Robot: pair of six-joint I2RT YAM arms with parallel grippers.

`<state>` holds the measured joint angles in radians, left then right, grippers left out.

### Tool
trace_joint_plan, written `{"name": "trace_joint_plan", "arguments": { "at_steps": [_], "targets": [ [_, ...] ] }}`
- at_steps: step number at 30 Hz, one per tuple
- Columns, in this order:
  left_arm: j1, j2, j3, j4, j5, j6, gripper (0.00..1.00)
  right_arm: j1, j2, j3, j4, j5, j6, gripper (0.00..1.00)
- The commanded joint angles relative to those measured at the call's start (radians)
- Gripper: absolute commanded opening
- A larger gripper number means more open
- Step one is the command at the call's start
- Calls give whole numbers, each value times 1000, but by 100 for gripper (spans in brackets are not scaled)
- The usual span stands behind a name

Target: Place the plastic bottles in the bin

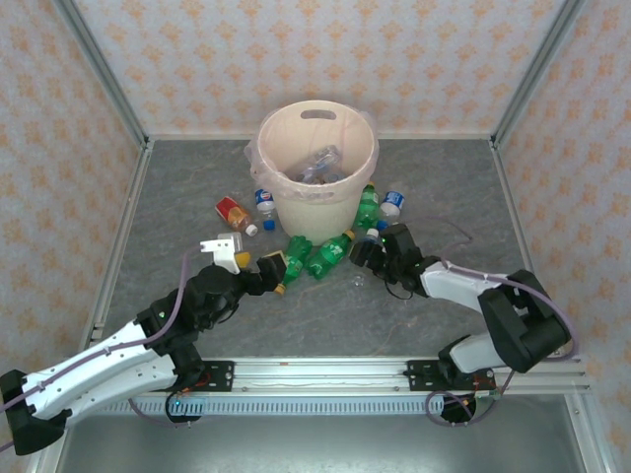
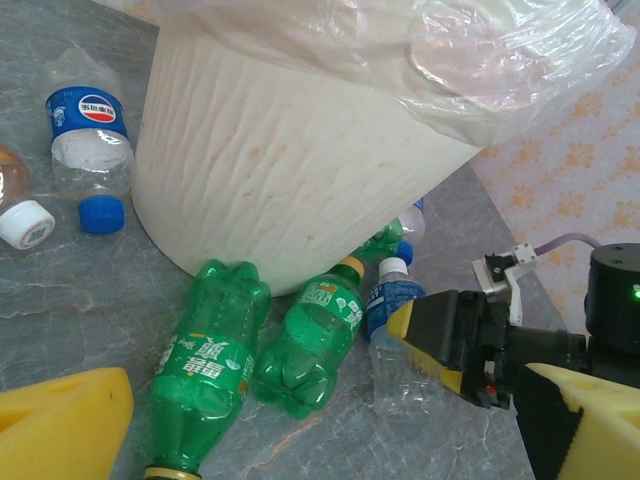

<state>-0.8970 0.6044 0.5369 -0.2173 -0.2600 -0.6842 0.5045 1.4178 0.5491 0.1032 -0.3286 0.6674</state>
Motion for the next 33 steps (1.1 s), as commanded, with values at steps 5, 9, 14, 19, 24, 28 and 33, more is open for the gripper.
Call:
{"name": "trace_joint_plan", "arguments": {
  "at_steps": [5, 9, 14, 19, 24, 28, 33],
  "targets": [
    [-3, -26, 35, -51, -43, -3, 99, -6, 44, 19, 73, -46, 29, 70],
    [-4, -29, 41, -60, -44, -3, 99, -5, 11, 5, 73, -33, 36, 64],
    [-4, -38, 41, -56, -52, 0, 99, -6, -119, 4, -6, 53, 17, 65],
    [-4, -44, 76, -78, -83, 25, 99, -6, -329, 27, -127, 197, -18, 62],
    [-5, -60, 116, -93, -103, 56, 99, -4, -550, 54, -175, 326, -81, 59],
    [-4, -64, 127, -99, -107, 66, 99, -4, -612, 147, -194, 381, -181, 62],
    [-4, -65, 124, -100, -87, 63, 99, -2, -563, 300, -181, 376, -295, 63]
  ]
}}
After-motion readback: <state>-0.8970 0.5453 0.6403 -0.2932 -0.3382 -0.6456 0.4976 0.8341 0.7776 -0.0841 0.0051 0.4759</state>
